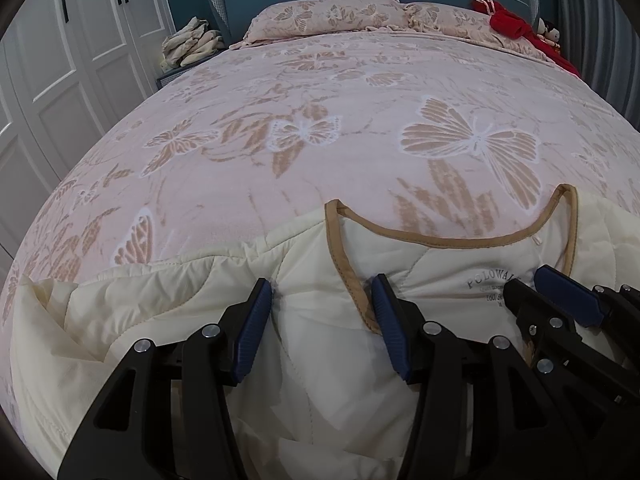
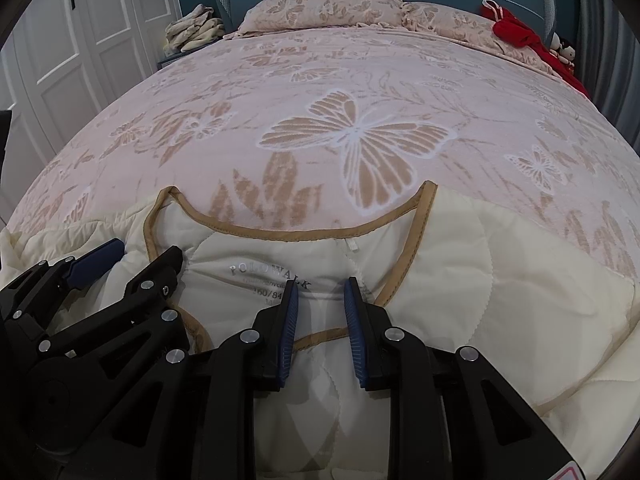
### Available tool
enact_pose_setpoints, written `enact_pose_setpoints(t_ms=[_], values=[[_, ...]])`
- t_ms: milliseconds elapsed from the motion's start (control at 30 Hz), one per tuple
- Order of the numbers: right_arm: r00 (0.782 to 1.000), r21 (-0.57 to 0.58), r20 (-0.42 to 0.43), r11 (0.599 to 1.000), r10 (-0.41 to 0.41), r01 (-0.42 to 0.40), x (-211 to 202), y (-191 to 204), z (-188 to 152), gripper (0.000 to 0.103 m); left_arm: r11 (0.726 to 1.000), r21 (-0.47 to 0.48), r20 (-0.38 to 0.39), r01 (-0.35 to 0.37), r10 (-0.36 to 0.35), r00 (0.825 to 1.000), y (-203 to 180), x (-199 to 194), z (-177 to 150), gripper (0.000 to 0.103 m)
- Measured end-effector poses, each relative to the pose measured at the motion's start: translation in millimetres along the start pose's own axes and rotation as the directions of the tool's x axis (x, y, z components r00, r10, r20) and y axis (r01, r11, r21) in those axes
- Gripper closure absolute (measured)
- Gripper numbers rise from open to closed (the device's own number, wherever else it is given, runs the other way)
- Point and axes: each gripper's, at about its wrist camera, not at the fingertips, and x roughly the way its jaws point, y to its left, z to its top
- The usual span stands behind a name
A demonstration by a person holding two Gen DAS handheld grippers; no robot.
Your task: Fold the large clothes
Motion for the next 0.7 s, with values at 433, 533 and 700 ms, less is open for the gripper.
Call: enact_pose_setpoints(t_ms=[433, 533, 700], values=[[0.993, 0.101, 0.104, 0.994, -0.050, 0.039, -31.2, -13.7, -2.1, 0.079, 0.988, -0.022, -0.018, -0.153, 0.152, 0.988, 4.5, -20.1, 3.8, 0.017], [0.955, 0.319, 0.278, 0.948, -0.104, 0.011, -104.7, -52.2, -26.6, 0.064, 0.984, -0.160, -0.007, -0.077, 0.077, 0.997, 37.8, -60.4, -5.4, 0.016], [0.962, 0.341, 0.269, 0.939, -0.046, -0.050, -208.1, -102.5, -114.3, 0.049, 0.976, -0.213, -0.009, 0.038, -0.041, 0.999, 102.4, -149.9, -67.6, 0.010]])
